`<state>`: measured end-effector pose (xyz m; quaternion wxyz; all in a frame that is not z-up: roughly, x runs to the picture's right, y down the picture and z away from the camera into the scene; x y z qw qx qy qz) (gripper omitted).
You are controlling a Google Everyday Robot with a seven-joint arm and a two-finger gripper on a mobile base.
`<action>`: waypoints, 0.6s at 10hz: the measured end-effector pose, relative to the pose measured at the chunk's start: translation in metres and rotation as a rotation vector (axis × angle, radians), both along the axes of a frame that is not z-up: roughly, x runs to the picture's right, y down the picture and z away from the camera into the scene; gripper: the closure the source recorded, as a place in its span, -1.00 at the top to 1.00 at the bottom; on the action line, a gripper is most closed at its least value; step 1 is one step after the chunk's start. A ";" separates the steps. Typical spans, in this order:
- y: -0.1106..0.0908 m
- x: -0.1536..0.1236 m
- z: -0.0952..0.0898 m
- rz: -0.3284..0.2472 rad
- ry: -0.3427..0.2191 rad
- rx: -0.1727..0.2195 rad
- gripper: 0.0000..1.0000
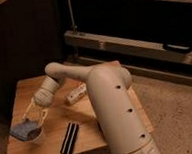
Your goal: Place the white sponge in the ceramic cup
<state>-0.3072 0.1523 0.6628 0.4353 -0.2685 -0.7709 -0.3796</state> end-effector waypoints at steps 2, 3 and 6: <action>-0.004 0.004 0.004 0.005 0.013 -0.006 -1.00; -0.006 0.006 0.005 0.006 0.020 -0.009 -1.00; -0.009 0.006 0.007 0.007 0.030 -0.012 -1.00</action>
